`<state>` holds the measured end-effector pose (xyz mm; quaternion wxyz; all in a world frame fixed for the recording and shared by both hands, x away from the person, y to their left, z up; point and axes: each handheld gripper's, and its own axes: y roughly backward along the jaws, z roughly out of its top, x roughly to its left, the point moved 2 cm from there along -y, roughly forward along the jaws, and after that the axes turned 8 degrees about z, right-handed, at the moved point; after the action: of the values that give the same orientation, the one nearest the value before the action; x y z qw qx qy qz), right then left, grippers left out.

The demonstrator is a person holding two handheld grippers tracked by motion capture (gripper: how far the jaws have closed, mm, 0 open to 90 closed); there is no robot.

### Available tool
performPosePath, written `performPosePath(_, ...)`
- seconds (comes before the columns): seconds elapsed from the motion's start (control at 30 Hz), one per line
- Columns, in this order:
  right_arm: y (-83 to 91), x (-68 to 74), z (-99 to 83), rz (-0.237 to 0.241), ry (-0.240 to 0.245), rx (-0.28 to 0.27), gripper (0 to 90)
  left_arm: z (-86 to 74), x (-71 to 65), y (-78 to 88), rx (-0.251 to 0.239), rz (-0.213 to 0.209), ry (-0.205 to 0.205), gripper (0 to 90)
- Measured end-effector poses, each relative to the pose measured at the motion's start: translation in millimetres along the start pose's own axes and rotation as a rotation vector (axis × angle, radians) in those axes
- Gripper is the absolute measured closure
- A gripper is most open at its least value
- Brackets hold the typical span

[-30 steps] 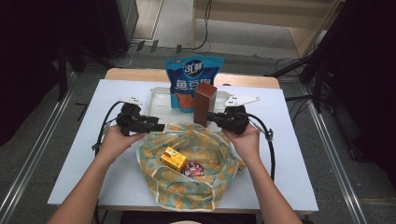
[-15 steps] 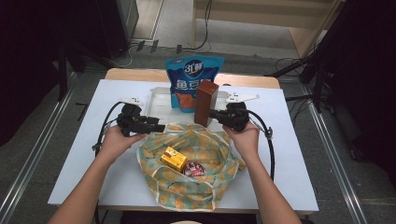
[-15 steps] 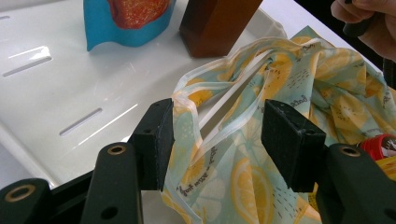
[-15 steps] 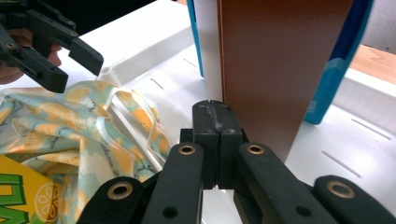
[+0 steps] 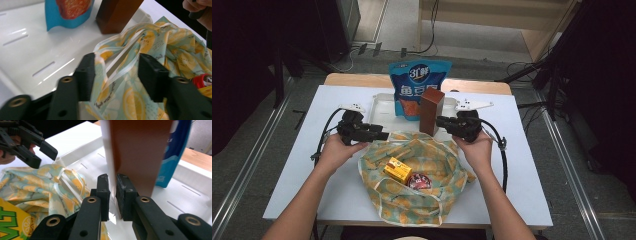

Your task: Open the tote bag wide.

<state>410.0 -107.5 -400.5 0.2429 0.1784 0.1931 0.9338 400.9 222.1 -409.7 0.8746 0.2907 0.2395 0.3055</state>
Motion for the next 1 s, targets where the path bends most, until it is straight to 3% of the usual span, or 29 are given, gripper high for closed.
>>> performPosePath(0.17, 9.0, -2.4, 0.4, -0.021, -0.005, -0.01, 87.9, 25.6, -5.2, -8.2, -0.025, -0.044, -0.006, 82.3)
performPosePath(0.27, 10.8, -6.7, 1.0, -0.033, -0.016, -0.023, 88.7, 43.7, -7.7, -17.3, -0.02, -0.026, -0.031, 88.2)
performPosePath(0.4, 7.9, -15.4, 1.9, -0.044, -0.045, -0.037, 88.8, 65.3, -11.5, -30.7, -0.044, -0.019, -0.058, 88.6)
performPosePath(0.43, 6.5, -18.4, 2.3, -0.046, -0.055, -0.039, 88.8, 70.3, -11.5, -35.1, -0.032, -0.013, -0.056, 89.2)
performPosePath(0.5, 4.2, -22.4, 3.4, -0.052, -0.07, -0.038, 88.8, 77.2, -10.9, -42.6, -0.066, -0.009, -0.045, 89.5)
performPosePath(0.53, 2.9, -23.7, 4.0, -0.053, -0.075, -0.042, 88.8, 80.2, -10.0, -45.8, -0.06, -0.018, -0.033, 90.0)
performPosePath(0.63, -0.1, -26.2, 5.3, -0.061, -0.088, -0.038, 88.8, 87.6, -12.3, -55.1, -0.07, -0.012, -0.046, 90.0)
performPosePath(0.77, -2.1, -27.4, 7.3, -0.062, -0.095, -0.038, 88.8, 91.8, -17.0, -65.0, -0.045, -0.001, -0.068, 90.0)
performPosePath(1.0, -3.8, -30.0, 10.1, -0.062, -0.101, -0.028, 88.8, 94.5, -24.5, -72.4, -0.041, -0.024, -0.08, 90.0)
